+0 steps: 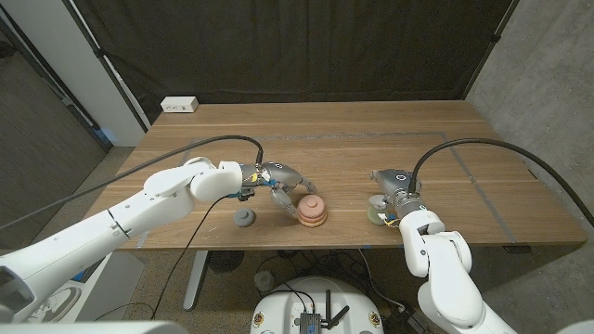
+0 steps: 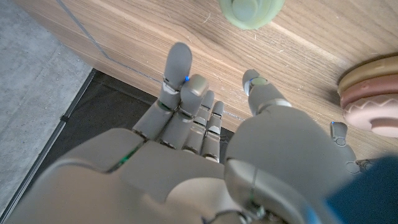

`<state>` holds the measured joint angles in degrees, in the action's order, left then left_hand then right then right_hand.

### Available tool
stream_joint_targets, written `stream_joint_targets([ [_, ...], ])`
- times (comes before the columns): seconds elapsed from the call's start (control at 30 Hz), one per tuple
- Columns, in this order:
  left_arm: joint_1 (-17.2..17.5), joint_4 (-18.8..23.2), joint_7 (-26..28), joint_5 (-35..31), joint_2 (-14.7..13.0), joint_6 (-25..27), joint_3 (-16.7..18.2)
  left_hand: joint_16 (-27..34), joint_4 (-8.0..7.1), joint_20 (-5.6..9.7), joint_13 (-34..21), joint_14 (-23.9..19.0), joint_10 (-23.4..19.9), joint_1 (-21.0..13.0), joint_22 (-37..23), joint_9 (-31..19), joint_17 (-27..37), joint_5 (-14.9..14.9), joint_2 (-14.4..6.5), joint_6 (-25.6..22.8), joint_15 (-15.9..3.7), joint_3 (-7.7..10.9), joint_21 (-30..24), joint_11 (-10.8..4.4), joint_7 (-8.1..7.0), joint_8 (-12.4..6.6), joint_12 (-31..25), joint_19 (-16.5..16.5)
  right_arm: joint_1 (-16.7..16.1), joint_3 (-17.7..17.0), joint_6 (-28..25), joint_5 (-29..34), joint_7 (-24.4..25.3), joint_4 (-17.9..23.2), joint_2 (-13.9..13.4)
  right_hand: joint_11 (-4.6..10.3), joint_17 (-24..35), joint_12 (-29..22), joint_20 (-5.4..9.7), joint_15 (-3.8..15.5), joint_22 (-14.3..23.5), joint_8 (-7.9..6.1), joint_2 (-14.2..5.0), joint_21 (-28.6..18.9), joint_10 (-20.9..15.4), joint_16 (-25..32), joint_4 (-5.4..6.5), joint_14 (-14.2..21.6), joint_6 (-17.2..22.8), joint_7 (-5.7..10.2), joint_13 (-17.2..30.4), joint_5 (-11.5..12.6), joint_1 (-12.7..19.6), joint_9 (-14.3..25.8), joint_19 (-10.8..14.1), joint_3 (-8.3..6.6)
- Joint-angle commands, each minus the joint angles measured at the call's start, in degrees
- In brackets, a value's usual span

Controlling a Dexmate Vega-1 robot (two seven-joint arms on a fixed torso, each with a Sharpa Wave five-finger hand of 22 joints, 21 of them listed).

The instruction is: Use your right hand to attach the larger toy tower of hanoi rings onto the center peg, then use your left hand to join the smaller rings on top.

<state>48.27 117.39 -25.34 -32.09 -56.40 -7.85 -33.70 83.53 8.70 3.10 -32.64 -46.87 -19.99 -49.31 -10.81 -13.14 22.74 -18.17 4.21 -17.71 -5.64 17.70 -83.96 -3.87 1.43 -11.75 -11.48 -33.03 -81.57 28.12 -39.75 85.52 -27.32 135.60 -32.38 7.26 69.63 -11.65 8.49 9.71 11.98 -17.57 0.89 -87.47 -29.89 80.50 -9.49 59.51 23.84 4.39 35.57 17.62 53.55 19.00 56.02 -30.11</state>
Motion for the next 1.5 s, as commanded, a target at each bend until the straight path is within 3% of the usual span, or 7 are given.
stream_joint_targets([
  [0.03, 4.5, 2.3, 4.4, 2.2, -2.8, 4.1, 3.5, 0.6, 0.11, 7.25, 0.1, -0.8, -1.1, -0.2, -0.3, 0.0, 0.3, 0.1, -0.7, -1.0, -6.82, 0.04, -0.6, -0.24, -0.09, -0.62, -0.4, -1.0, 0.5, -0.2, 0.3, -1.9, 1.0, -0.4, -0.7, -0.01, 0.2, 0.1, 4.02, 2.78, 0.2, 0.23, 0.14, -0.2, 0.0, 0.2, 0.08, 0.4, 0.0, -0.05, 0.1, 0.4, -0.3, 0.1, 0.5, -0.48],
  [0.67, 15.1, 7.0, 15.0, 6.6, -7.6, 11.2, 10.9, 1.1, 0.34, 7.53, 0.6, -1.8, -3.5, -0.6, -0.4, 0.2, 0.3, 0.1, -1.3, -3.4, -6.84, 0.32, -1.3, -1.01, -0.38, -1.35, -0.9, -1.6, 0.4, -1.0, -0.1, -5.0, 1.6, 0.9, -3.5, 0.02, -0.1, 0.0, 4.02, 2.79, 0.2, 0.36, 0.21, -0.2, -0.1, -0.1, 0.07, 0.2, 0.2, 0.03, 0.0, 0.4, -0.3, -0.1, 0.5, -0.45],
  [1.5, 28.2, 11.2, 26.4, 9.9, -12.6, 19.7, 19.5, 1.4, 0.47, 7.45, 1.3, -2.7, -6.0, -1.2, -0.3, 0.4, 0.3, -0.1, -1.9, -5.6, -6.85, 0.77, -1.8, -1.64, -0.75, -1.76, -1.2, -1.9, 1.8, 0.7, -0.5, -7.2, 4.5, -0.1, -4.6, -0.07, 0.0, 0.0, 4.01, 2.79, 0.2, 0.55, 0.20, -0.2, 0.0, -0.1, 0.11, 0.3, 0.3, -0.02, 0.0, 0.4, -0.4, -0.3, 0.5, -0.44],
])
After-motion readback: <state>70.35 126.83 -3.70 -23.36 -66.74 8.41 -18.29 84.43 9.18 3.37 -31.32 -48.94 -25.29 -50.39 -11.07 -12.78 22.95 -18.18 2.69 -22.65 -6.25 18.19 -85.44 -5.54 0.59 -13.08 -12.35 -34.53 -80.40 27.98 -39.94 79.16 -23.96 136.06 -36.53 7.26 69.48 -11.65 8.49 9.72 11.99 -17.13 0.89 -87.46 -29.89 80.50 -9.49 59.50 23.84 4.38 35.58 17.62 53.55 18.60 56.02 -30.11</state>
